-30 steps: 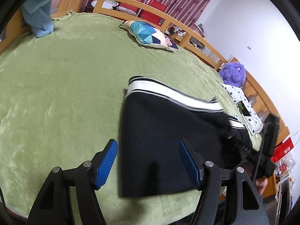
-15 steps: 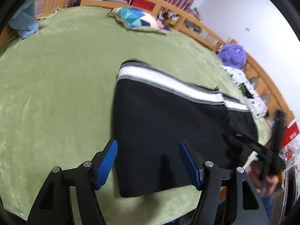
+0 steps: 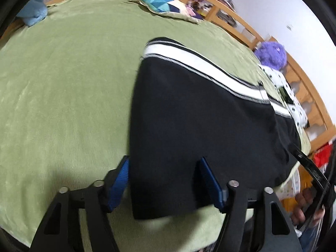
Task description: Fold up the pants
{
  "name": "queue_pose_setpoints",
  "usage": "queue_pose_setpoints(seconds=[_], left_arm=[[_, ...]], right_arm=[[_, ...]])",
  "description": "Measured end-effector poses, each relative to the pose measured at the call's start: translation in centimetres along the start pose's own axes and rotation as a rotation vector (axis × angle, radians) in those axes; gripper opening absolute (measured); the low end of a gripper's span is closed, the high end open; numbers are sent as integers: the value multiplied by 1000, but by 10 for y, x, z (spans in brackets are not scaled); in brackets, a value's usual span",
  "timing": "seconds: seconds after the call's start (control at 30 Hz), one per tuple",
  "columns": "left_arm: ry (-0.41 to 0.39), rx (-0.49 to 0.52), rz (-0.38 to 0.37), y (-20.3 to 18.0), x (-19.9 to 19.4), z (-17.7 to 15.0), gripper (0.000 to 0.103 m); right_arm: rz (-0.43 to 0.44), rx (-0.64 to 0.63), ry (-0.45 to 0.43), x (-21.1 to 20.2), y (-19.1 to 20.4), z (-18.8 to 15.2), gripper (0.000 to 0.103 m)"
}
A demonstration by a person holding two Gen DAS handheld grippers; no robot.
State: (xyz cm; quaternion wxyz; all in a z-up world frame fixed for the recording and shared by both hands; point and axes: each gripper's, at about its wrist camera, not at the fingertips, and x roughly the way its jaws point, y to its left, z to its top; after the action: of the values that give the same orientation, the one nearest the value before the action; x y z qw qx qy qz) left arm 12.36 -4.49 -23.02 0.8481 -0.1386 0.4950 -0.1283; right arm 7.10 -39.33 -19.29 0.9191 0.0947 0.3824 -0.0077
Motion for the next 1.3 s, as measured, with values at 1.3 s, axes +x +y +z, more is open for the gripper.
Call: queue_pose_setpoints(seconds=[1.3], left_arm=[[56,75,-68,-4,47,53,68]], right_arm=[[50,126,167,19,-24,-2,52]])
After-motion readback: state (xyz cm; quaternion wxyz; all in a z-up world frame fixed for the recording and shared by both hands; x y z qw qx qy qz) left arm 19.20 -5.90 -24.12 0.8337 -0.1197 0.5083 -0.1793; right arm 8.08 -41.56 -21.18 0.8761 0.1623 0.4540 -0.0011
